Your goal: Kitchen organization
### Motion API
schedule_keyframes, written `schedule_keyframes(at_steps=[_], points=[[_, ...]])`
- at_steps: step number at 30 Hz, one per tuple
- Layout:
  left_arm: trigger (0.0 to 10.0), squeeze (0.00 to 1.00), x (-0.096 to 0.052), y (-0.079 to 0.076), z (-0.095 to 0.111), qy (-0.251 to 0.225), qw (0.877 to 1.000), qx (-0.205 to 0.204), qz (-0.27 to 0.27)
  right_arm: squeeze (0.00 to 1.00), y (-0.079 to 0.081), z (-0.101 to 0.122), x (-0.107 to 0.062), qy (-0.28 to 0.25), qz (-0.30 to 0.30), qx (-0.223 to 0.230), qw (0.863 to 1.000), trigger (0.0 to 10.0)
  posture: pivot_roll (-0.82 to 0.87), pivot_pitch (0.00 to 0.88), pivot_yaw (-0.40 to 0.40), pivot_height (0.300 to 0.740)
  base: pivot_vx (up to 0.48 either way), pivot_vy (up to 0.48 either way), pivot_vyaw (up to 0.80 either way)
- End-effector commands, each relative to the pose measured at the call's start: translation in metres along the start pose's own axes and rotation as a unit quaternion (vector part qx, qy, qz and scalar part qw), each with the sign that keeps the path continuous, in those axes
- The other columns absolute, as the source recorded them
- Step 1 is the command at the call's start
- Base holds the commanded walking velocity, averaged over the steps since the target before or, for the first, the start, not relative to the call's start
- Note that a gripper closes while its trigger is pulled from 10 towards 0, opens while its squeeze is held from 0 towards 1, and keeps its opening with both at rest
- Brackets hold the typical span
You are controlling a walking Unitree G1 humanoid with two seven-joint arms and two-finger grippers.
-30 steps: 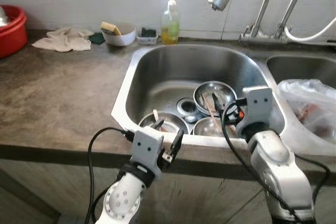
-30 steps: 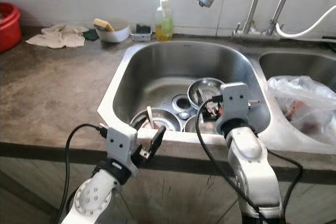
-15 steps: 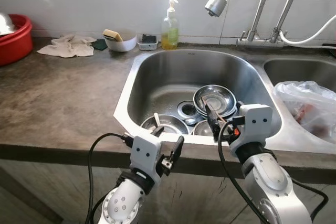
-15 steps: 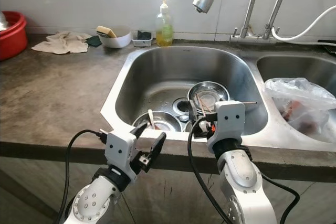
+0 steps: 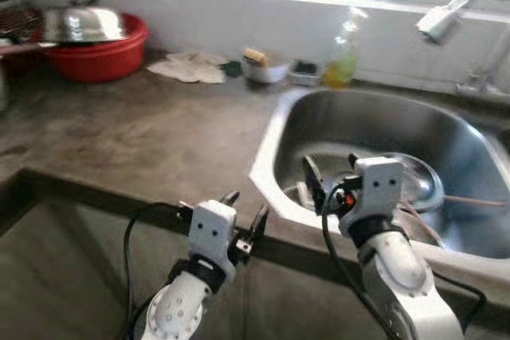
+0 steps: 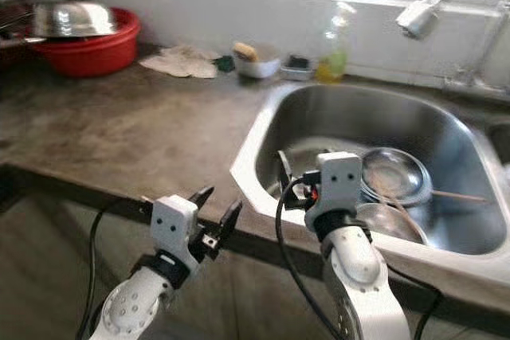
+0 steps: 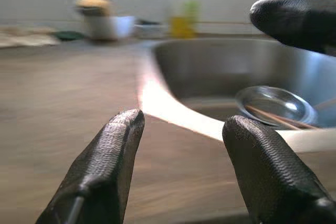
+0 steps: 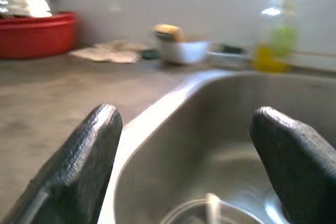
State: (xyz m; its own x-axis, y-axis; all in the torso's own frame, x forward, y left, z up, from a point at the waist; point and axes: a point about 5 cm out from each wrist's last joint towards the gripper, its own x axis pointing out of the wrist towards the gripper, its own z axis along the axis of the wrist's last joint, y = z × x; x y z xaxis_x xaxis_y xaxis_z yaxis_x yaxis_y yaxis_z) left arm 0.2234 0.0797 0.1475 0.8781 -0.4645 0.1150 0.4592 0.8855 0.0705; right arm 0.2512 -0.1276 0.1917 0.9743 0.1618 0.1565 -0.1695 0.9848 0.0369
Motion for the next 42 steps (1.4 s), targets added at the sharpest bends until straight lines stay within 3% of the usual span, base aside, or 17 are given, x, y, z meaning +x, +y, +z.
schedule_keyframes(at_steps=[1, 13, 29, 37, 42], points=[[10.0, 0.00, 0.001, -0.004, 0.003, -0.006, 1.000, -0.003, -0.004, 0.00, -0.001, 0.001, 0.001, -0.003, 0.000, 0.000, 1.000, 10.0, 0.16, 0.043, -0.034, 0.740, 0.000, 0.000, 0.80], [10.0, 0.00, 0.002, -0.004, 0.003, -0.002, 1.000, -0.008, 0.003, 0.00, 0.003, 0.000, 0.004, -0.002, 0.011, 0.007, 1.000, 10.0, 0.17, 0.047, -0.034, 0.740, 0.000, 0.292, 0.80], [10.0, 0.00, 0.002, -0.004, 0.004, -0.002, 1.000, -0.005, 0.005, 0.00, 0.006, 0.002, 0.008, -0.006, 0.022, 0.009, 1.000, 10.0, 0.17, 0.058, -0.034, 0.740, 0.000, 0.000, 0.80], [10.0, 0.00, 0.003, -0.004, 0.005, -0.004, 1.000, -0.005, 0.009, 0.00, 0.006, 0.003, 0.010, -0.007, 0.026, 0.007, 1.000, 10.0, 0.17, 0.066, -0.035, 0.740, 0.000, 0.465, 0.80], [10.0, 0.00, 0.004, -0.004, 0.005, -0.003, 1.000, 0.003, 0.006, 0.00, 0.005, 0.004, 0.013, -0.008, 0.025, 0.003, 1.000, 10.0, 0.17, 0.068, -0.032, 0.740, 0.000, 0.000, 0.80]])
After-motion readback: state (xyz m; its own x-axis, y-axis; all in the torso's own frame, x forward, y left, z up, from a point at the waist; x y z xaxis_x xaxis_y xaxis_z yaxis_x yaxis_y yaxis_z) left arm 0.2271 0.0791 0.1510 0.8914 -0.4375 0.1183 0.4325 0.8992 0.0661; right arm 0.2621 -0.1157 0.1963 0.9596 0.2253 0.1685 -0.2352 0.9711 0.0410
